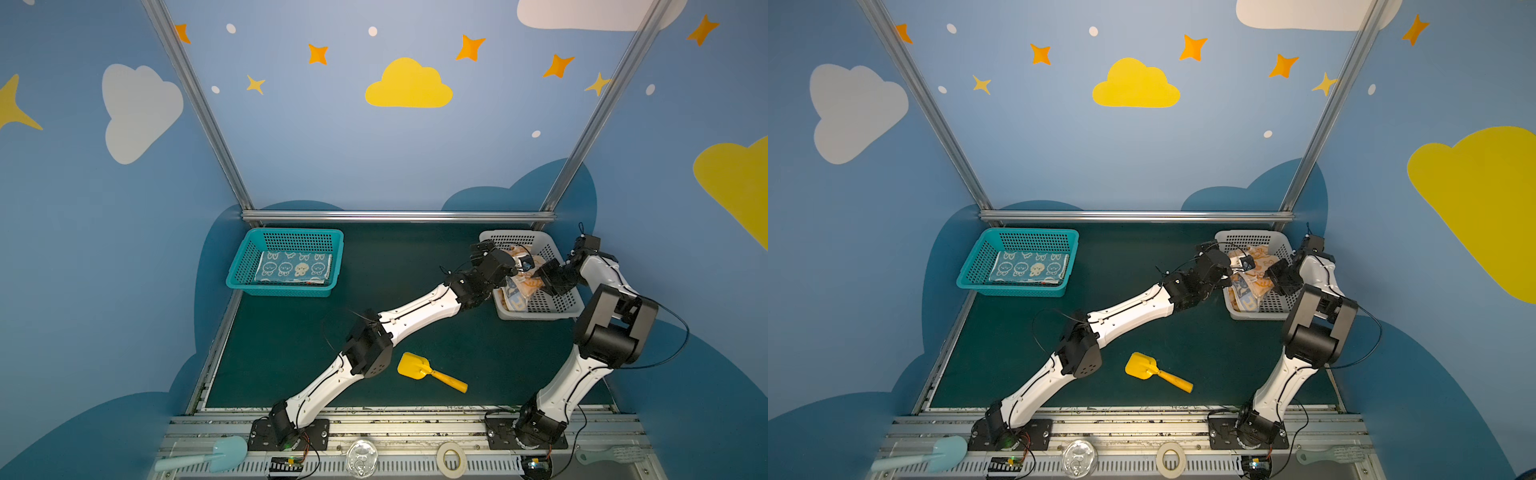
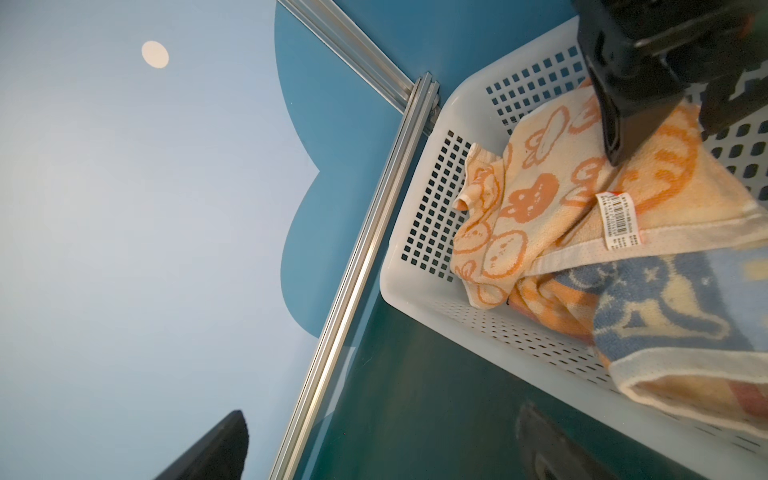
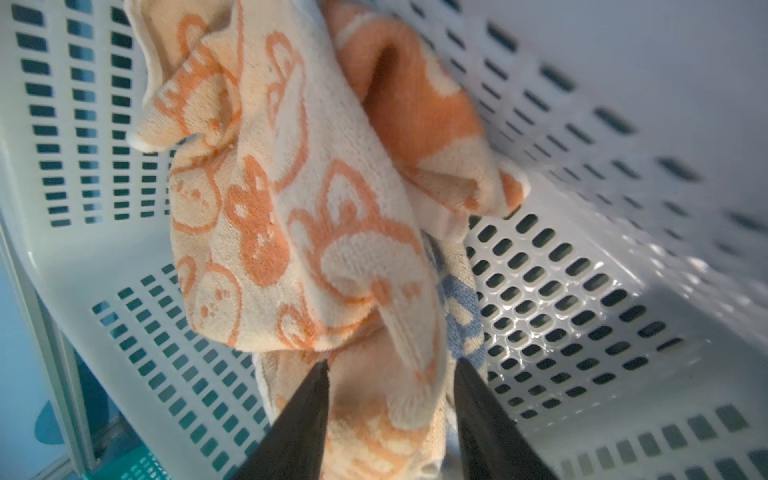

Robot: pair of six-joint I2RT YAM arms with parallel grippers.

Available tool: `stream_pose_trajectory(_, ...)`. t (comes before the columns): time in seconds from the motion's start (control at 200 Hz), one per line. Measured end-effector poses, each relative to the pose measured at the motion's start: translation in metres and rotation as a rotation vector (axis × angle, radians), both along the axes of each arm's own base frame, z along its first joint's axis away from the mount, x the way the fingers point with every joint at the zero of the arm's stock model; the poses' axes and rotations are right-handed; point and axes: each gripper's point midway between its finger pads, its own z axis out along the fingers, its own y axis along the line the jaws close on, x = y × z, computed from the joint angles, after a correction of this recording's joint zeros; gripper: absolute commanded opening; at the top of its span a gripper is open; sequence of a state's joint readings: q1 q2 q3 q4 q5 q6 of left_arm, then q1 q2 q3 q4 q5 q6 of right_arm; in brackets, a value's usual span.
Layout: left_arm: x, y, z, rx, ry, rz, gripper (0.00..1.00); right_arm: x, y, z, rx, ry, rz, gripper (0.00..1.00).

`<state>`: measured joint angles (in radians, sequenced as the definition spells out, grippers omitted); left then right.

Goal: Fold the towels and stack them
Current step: 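Reach both grippers into the white basket and grasp the orange towel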

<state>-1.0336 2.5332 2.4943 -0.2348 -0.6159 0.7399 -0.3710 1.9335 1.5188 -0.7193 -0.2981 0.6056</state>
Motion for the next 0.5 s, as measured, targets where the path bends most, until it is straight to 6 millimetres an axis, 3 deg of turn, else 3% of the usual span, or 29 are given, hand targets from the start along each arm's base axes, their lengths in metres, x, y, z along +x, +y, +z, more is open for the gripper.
stream_pose_trajectory(0.085,0.001,0.001,-0.001,-0.001,0.006,0.003,1.00,0.003,0.002,0.000,0.001,0.000,0.006,0.18)
stream_pose_trajectory(0.32,0.009,0.013,-0.013,-0.015,0.067,0.034,1.00,0.013,0.017,0.010,-0.033,-0.011,0.046,0.16)
stream_pose_trajectory(0.39,0.009,0.016,-0.017,-0.007,0.085,0.042,1.00,0.012,0.021,0.013,-0.047,-0.006,0.058,0.06)
stream_pose_trajectory(0.501,0.007,0.022,-0.018,-0.001,0.109,0.061,1.00,0.007,0.026,0.025,-0.079,-0.002,0.071,0.05)
